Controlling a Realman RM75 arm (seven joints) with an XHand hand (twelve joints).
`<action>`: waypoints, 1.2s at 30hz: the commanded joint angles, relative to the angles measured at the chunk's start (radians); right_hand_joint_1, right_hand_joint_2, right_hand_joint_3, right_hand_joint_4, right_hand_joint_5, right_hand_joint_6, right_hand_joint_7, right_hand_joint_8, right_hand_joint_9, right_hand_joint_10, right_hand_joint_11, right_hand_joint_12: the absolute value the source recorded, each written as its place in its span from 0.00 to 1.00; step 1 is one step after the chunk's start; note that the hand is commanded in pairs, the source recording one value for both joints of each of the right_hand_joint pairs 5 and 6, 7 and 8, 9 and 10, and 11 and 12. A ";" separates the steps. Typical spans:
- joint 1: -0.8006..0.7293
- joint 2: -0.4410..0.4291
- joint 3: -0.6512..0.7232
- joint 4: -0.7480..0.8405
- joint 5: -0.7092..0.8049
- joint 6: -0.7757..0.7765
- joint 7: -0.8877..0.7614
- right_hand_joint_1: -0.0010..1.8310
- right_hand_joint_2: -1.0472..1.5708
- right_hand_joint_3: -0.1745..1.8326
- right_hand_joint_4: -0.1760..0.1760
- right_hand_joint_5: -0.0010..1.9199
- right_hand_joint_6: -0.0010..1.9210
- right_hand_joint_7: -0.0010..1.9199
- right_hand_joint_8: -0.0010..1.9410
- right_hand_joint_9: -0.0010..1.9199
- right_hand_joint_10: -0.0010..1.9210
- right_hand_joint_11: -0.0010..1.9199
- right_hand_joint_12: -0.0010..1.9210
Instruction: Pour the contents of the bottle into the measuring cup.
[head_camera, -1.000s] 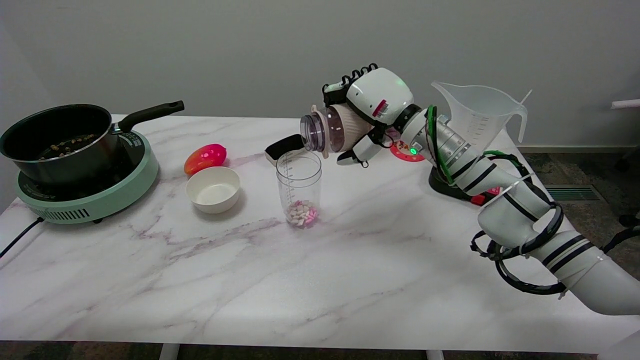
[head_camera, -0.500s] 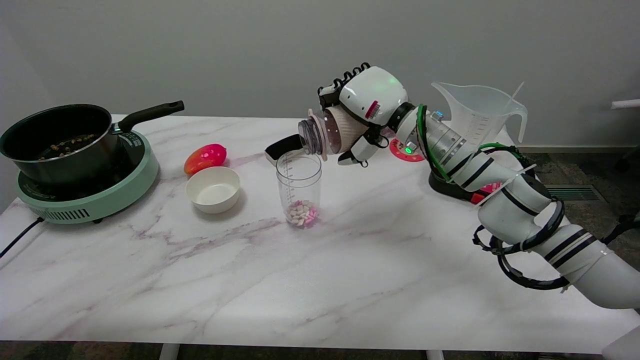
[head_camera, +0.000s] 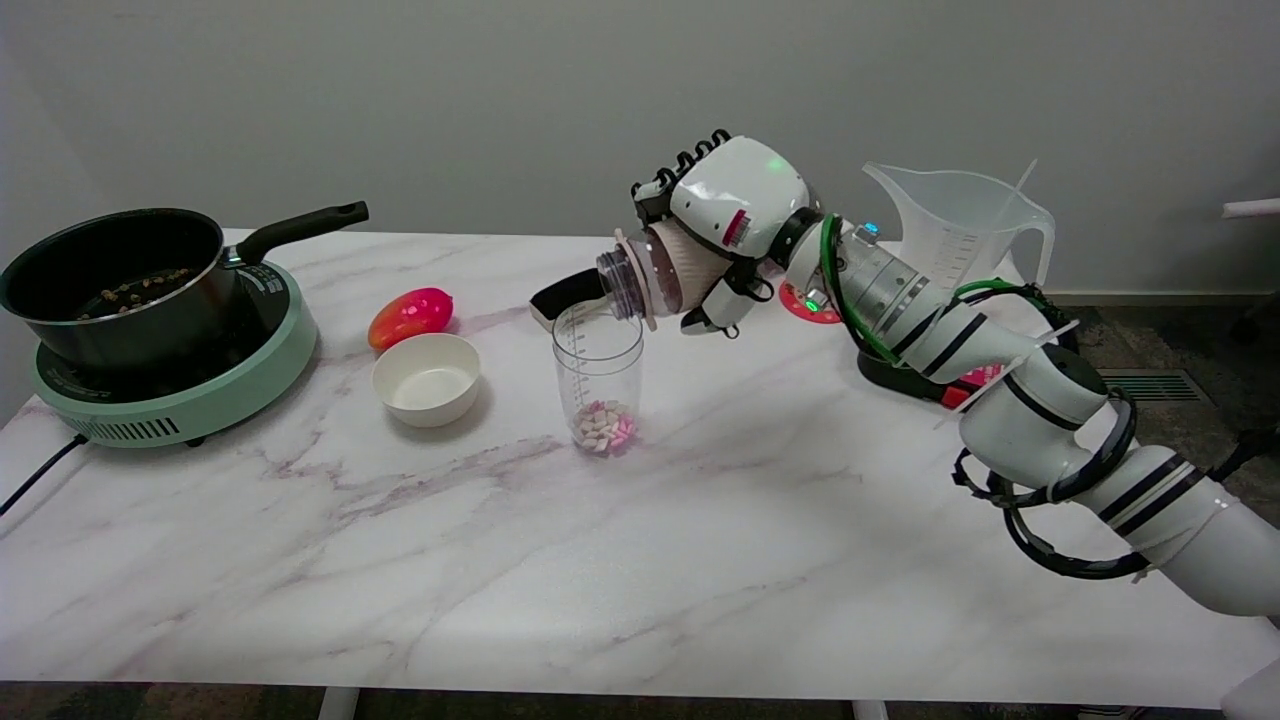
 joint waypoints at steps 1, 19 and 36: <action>-0.010 0.025 -0.018 0.052 -0.081 -0.039 -0.006 0.70 0.92 0.37 0.50 1.00 1.00 0.96 0.95 0.84 0.84 0.70 0.70; 0.091 0.078 -0.104 0.054 -0.111 -0.064 0.001 0.70 0.92 0.38 0.50 1.00 1.00 0.96 0.95 0.84 0.84 0.70 0.70; 0.125 0.096 -0.160 0.047 -0.117 -0.070 -0.002 0.70 0.92 0.38 0.50 1.00 1.00 0.96 0.95 0.84 0.83 0.69 0.69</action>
